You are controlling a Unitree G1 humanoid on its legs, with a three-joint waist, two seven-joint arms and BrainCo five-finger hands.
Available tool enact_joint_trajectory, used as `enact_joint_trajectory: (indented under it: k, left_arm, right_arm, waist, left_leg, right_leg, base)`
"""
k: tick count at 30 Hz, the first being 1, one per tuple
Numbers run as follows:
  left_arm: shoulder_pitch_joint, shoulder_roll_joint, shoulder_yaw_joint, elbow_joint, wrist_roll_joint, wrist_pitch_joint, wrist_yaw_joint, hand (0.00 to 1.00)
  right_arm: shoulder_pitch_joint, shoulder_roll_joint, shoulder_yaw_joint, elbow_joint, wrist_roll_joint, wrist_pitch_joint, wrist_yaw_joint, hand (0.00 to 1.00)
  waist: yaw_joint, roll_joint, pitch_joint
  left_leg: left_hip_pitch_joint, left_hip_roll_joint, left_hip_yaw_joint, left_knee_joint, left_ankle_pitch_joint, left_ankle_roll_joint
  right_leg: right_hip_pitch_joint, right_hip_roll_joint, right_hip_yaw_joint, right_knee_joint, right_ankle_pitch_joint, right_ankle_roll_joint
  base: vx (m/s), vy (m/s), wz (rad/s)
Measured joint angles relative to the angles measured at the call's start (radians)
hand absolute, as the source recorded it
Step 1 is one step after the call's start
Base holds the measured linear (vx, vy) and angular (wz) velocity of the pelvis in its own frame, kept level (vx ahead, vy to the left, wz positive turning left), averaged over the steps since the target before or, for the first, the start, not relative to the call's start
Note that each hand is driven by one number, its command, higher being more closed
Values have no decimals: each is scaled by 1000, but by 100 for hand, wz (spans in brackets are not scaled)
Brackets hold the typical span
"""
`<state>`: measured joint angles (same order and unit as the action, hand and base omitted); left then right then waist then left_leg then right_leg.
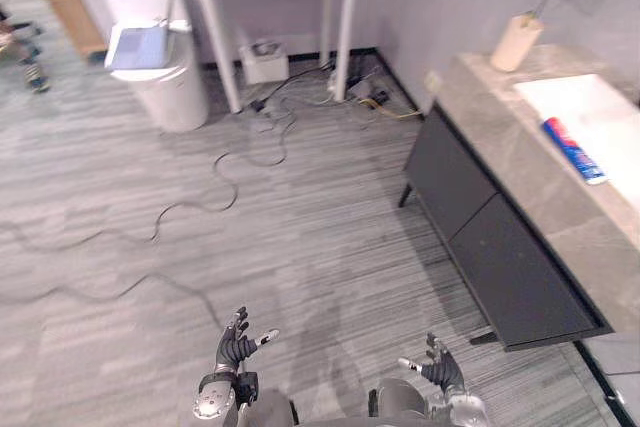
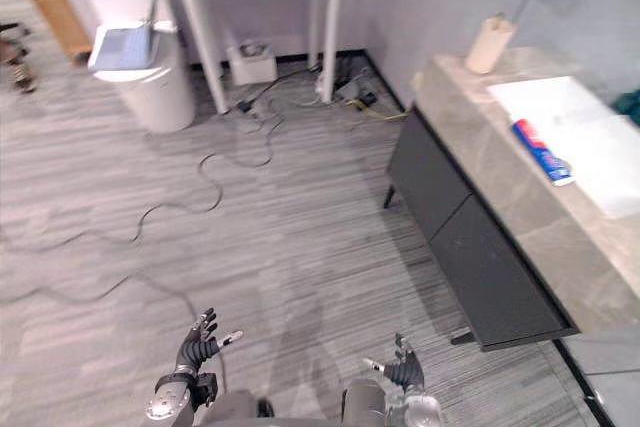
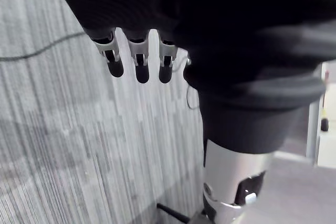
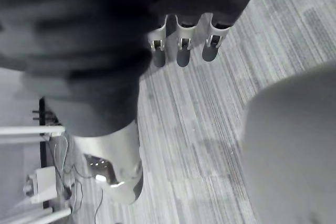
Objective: Organize washtable
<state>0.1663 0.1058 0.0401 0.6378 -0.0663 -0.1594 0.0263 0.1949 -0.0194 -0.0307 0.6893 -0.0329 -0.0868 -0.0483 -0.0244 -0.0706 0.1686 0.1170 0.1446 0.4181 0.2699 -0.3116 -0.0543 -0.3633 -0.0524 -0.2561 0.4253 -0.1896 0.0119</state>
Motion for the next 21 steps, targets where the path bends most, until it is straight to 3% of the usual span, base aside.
enact_joint_trajectory:
  k: [1, 2, 3, 5, 6, 7, 8, 11, 14, 17, 18, 19, 20, 21]
  left_arm:
    - [2, 8, 0, 23, 0, 1, 0, 0]
    - [3, 10, 3, 33, 0, 1, 0, 0]
    - [1, -12, 10, 46, 0, 2, 0, 0]
    - [0, -29, 10, 41, 2, 1, -2, 0]
    - [0, -43, 13, 36, 4, 1, -3, 0]
    - [5, -49, 24, 28, 10, 2, -3, 0]
    - [19, -57, 25, 9, 14, 2, -5, 0]
    - [49, -66, 31, -41, 20, 1, -6, 0]
    - [56, -67, 32, -47, 20, 1, -4, 0]
    - [77, -82, 32, -48, 20, -2, -3, 0]
    - [79, -86, 31, -46, 20, -2, -3, 0]
    - [78, -88, 29, -46, 20, -3, -4, 0]
    - [76, -96, 27, -44, 20, -5, -3, 0]
    - [78, -98, 28, -36, 20, -6, -3, 0]
  right_arm:
    - [2, -9, 0, 19, -1, -1, 3, 0]
    - [0, -14, -3, 22, 8, -6, 6, 0]
    - [-25, -35, -10, 31, 1, -10, 4, 0]
    - [-28, -48, -14, 29, 1, -16, 6, 0]
    - [-26, -45, -18, 29, 1, -12, 6, 0]
    - [-17, -44, -8, 16, 1, -11, 7, 0]
    - [-3, -43, -4, -14, 3, -11, 6, 0]
    - [-2, -33, -4, -61, 6, -15, 3, 0]
    - [-3, -30, -19, -64, 14, -13, -2, 0]
    - [-13, -29, -50, -64, 14, -12, -6, 0]
    - [-19, -29, -53, -64, 14, -13, -8, 0]
    - [-18, -31, -53, -64, 14, -14, -10, 0]
    - [-8, -40, -53, -63, 13, -14, -13, 0]
    - [-1, -50, -52, -54, 12, -12, -13, 0]
  waist:
    - [-15, -9, -4]
    - [-20, -6, -4]
    - [-13, 37, -3]
    - [-19, 70, 0]
    - [-16, 84, 5]
    - [-17, 88, 8]
    - [-13, 85, 11]
    - [3, 75, 13]
    - [27, 64, 9]
    - [43, 62, 10]
    - [42, 66, 7]
    - [40, 68, 6]
    - [40, 91, -6]
    - [42, 97, -13]
  left_leg:
    - [41, -25, -21, -26, 1, -7]
    - [62, -28, -40, -31, -6, -22]
    - [81, 2, -64, -27, 1, -55]
    - [87, 20, -115, 36, 24, -94]
    - [67, 49, -135, 159, 45, -105]
    - [3, 88, -179, 376, 114, -101]
    - [-51, 118, -213, 537, 143, -103]
    - [-185, 147, -241, 787, 117, -68]
    - [-294, 109, -258, 665, 74, -23]
    - [-331, -1, -400, 360, 40, -35]
    - [-329, -46, -485, 233, 46, -44]
    - [-330, -60, -520, 176, 57, -56]
    - [-325, -58, -573, 88, 89, -63]
    - [-306, -57, -549, 96, 177, -34]
  right_leg:
    - [23, 14, 13, -125, 180, -59]
    - [40, 14, 25, -127, 231, -107]
    - [51, 45, 16, -95, 207, -123]
    - [71, 57, 8, -61, 134, -119]
    - [114, 79, 11, -61, 104, -124]
    - [182, 103, 25, -86, 85, -134]
    - [234, 122, 44, -117, 77, -141]
    - [347, 161, 128, -166, 46, -165]
    - [413, 173, 258, -203, 41, -160]
    - [449, 164, 402, -202, 27, -133]
    - [451, 156, 455, -202, 15, -114]
    - [451, 155, 477, -200, 7, -103]
    - [450, 165, 524, -185, -15, -79]
    - [450, 170, 575, -145, -53, -53]
  base:
    - [480, -83, -2]
    - [553, -69, -25]
    - [523, -113, -22]
    - [411, -123, -14]
    - [408, -125, -15]
    - [467, -125, -36]
    - [354, -78, -43]
    - [277, -32, -86]
    - [255, 57, -117]
    - [370, 207, -141]
    - [302, 262, -139]
    - [275, 284, -132]
    - [294, 322, -133]
    - [320, 346, -138]
